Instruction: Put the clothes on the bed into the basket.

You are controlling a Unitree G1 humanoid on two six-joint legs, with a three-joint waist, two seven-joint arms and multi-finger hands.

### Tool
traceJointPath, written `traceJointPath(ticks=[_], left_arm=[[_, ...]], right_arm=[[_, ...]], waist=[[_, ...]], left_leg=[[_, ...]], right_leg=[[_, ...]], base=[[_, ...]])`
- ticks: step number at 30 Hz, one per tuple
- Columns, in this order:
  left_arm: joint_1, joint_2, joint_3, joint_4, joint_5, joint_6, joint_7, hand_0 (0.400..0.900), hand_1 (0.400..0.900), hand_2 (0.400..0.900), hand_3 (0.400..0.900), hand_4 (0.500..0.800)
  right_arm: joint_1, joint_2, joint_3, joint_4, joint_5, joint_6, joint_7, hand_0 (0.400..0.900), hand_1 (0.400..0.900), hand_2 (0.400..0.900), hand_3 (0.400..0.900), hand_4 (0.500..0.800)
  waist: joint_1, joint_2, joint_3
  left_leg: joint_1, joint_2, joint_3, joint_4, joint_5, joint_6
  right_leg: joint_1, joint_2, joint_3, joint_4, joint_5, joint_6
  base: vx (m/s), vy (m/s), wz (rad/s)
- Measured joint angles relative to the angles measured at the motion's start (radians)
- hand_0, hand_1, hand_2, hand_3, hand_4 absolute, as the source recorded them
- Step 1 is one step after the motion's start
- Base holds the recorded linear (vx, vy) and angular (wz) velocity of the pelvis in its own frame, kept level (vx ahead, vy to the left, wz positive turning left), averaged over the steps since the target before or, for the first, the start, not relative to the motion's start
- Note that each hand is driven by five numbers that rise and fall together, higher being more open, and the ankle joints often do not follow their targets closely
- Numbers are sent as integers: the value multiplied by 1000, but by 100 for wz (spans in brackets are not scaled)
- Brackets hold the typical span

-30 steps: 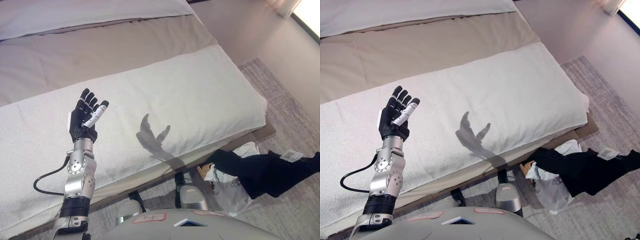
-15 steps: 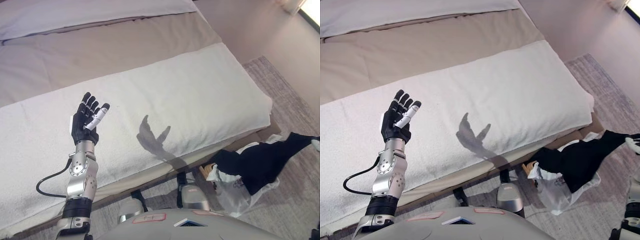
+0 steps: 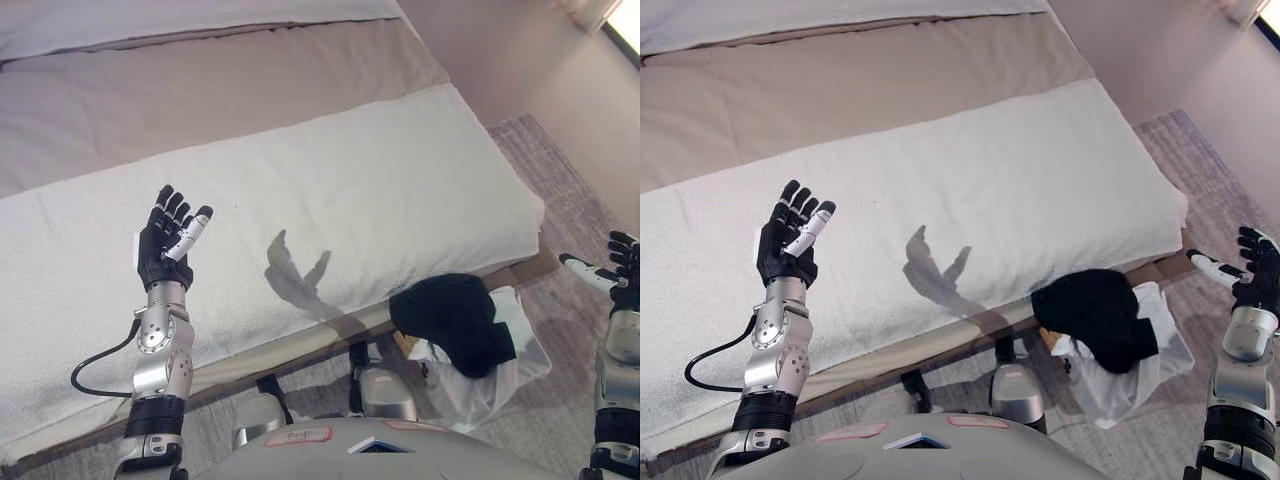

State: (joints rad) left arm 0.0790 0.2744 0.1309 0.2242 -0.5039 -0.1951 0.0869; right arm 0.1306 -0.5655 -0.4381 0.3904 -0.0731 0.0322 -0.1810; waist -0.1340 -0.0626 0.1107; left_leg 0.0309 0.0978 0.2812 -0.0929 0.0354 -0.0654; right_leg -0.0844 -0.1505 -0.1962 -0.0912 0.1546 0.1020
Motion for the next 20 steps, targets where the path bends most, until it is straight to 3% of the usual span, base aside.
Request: traceJointPath(ticks=[14, 20], left_arm=[[2, -1, 15, 0, 1, 0, 1, 900, 900, 900, 900, 800], [4, -1, 8, 0, 32, 0, 5, 900, 900, 900, 900, 800]], right_arm=[[-11, 13, 4, -47, -20, 1, 10, 900, 900, 900, 900, 800], [-71, 41, 115, -69, -22, -6, 3, 900, 900, 900, 900, 800]], waist=[[-1, 1, 0], [1, 4, -3]], left_leg=[[12, 1, -5, 0, 0, 0], [14, 2, -8, 0, 1, 0]], right_leg=[[11, 1, 0, 2, 0, 0], [15, 1, -4, 1, 1, -1]], base=[[-4, -1, 0], [-14, -4, 6]])
